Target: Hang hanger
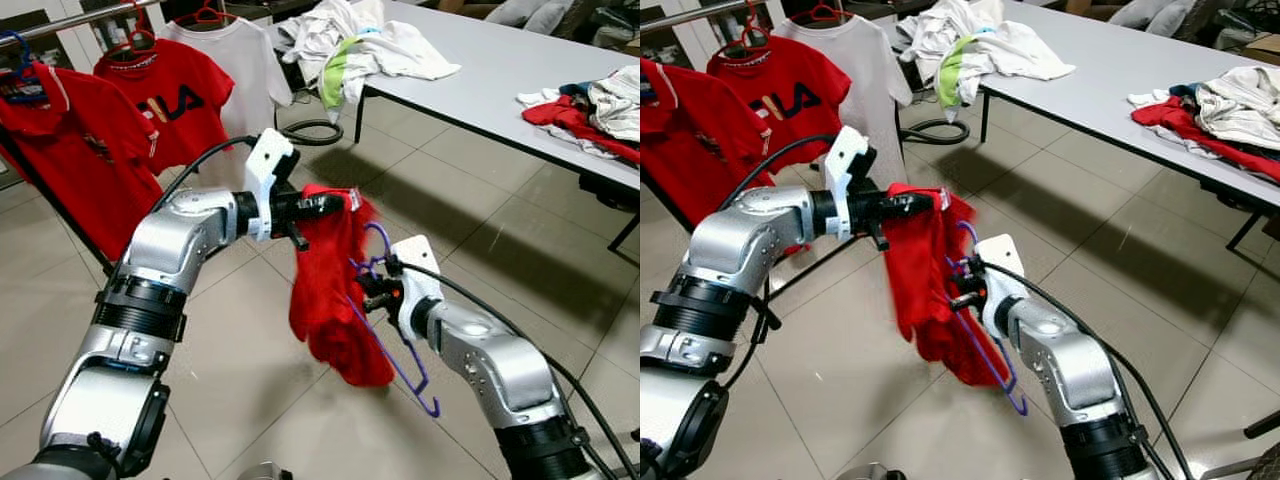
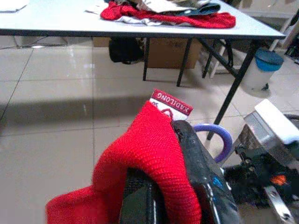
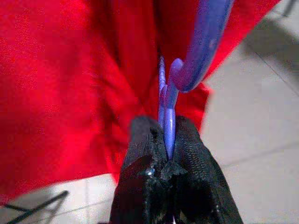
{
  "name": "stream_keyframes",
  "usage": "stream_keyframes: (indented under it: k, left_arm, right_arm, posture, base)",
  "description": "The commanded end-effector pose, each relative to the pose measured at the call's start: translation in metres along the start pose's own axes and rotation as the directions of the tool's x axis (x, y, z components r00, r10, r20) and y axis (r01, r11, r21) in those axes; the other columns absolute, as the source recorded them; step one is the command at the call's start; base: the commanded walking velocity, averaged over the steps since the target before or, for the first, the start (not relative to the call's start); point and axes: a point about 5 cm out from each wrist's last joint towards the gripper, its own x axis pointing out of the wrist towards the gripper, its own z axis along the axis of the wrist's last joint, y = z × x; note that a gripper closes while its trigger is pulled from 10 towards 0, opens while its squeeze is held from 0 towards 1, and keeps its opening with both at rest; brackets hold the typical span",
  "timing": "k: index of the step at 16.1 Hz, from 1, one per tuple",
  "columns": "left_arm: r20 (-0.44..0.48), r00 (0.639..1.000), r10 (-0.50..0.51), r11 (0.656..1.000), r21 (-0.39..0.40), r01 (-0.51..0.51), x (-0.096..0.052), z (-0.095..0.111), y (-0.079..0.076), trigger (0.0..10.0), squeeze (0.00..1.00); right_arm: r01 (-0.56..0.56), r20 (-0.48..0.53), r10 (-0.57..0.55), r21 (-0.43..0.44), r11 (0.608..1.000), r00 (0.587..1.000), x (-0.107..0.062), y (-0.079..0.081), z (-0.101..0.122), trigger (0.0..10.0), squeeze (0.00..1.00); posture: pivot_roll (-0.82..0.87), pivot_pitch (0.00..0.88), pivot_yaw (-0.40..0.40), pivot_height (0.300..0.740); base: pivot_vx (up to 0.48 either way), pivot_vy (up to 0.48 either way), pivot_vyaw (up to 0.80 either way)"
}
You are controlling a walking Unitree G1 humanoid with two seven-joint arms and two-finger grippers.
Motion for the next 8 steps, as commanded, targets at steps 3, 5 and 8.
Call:
stream_keyframes:
  k: [3, 5, 8]
  left_arm:
    - [-0.001, 1.000, 0.031, 0.996, 0.087, -0.031, -0.013, 0.018, 0.006, 0.0, 0.00]
    - [-0.062, 0.998, 0.008, 0.992, 0.124, 0.000, -0.013, 0.011, 0.002, 0.0, 0.00]
    - [-0.073, 0.997, -0.022, 0.990, 0.135, 0.032, -0.008, 0.009, -0.004, 0.0, 0.00]
  right_arm:
    - [0.123, 0.126, -0.140, 0.132, 0.984, 0.982, -0.003, -0.017, 0.010, 0.0, 0.00]
    - [0.089, 0.274, -0.188, 0.337, 0.937, 0.943, -0.005, -0.023, 0.028, 0.0, 0.00]
    - [-0.005, 0.355, -0.206, 0.511, 0.859, 0.912, -0.003, -0.026, 0.043, 0.0, 0.00]
  posture:
    - [0.01, 0.000, 0.103, 0.740]
    - [0.00, 0.000, 0.103, 0.740]
    - [0.00, 0.000, 0.096, 0.740]
  base:
    - [0.000, 0.000, 0.00]
    - [0.000, 0.000, 0.00]
    - [0.000, 0.000, 0.00]
